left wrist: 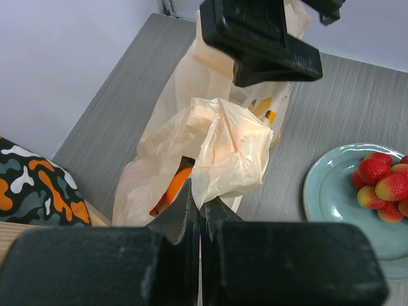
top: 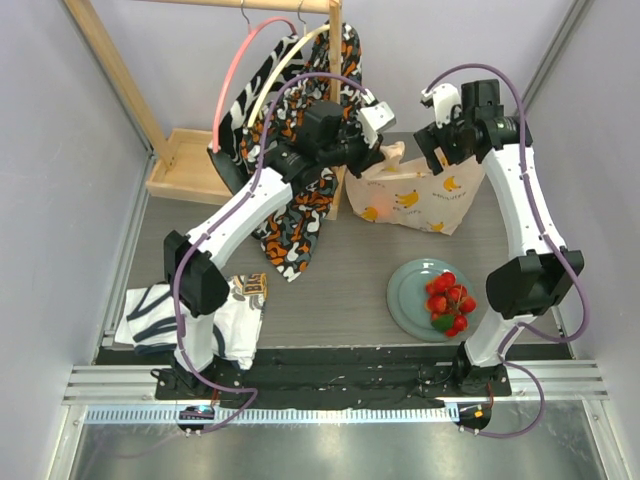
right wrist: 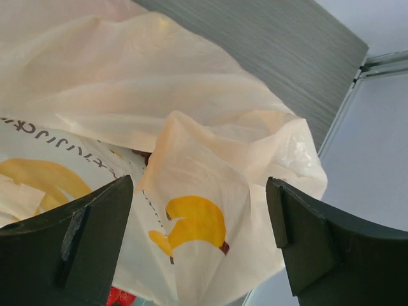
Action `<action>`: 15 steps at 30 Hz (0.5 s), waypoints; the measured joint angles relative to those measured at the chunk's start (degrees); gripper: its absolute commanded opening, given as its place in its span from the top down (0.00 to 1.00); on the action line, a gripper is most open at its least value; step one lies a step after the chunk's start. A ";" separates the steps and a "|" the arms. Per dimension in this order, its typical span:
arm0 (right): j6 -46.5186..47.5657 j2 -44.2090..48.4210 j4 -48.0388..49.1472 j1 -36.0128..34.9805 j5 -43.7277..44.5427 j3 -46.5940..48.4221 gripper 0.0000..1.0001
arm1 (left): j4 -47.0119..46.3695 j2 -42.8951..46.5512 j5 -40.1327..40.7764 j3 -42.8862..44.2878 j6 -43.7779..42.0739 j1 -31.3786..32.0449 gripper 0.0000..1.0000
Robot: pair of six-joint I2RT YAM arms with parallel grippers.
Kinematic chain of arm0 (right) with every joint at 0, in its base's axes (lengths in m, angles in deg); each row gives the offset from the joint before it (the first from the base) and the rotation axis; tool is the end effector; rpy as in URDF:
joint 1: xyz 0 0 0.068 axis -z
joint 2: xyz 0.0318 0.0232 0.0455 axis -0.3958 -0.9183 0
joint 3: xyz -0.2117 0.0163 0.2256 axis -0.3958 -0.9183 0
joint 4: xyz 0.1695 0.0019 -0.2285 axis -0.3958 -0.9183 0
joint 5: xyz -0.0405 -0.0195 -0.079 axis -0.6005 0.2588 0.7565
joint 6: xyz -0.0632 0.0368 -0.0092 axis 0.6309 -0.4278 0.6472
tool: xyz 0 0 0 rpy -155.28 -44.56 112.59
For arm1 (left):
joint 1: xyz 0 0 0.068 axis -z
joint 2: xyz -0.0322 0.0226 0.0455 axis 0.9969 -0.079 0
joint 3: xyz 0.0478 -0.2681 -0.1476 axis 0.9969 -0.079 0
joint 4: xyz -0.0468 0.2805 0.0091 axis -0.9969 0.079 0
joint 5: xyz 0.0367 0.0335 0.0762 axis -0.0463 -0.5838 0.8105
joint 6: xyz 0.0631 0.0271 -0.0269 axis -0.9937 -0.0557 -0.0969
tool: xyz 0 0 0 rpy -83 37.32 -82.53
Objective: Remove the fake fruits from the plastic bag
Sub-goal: Adjust the plastic bag at the center of the board.
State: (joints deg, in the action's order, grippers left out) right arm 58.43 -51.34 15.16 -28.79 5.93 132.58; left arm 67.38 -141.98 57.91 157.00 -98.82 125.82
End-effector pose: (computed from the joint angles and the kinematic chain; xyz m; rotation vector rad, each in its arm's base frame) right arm 0.4174 0.0424 0.4376 -0.6951 2.2149 -0.1558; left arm 0.3857 -0.3589 0.4351 1.0640 1.5724 -0.7191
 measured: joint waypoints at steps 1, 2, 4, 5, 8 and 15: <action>0.11 -0.11 -0.28 -0.07 0.00 -0.28 0.13 | 0.04 0.00 0.00 -0.02 0.00 0.00 1.00; 0.37 -0.33 -0.76 -0.13 -0.02 -0.50 0.20 | 0.00 0.00 0.00 -0.11 0.02 0.00 1.00; 1.03 -0.90 -1.46 -0.33 0.11 -0.55 0.45 | 0.04 0.00 0.00 -0.24 0.00 0.00 1.00; 1.25 -1.33 -1.73 -0.35 0.63 -0.55 0.53 | 0.04 0.00 0.02 -0.33 -0.02 0.00 1.00; 2.25 -3.65 -1.95 -0.31 3.17 -0.35 0.87 | 0.07 0.00 0.35 -0.55 -0.04 0.00 1.00; 2.10 -19.89 -2.45 3.54 5.33 20.92 0.99 | 1.70 -10.29 13.00 15.54 1.66 0.02 1.00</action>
State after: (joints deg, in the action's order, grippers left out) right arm 60.52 -71.23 12.71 -25.25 11.26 153.50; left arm 69.08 -152.28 70.91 172.54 -97.16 125.85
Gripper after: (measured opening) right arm 0.028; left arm 0.013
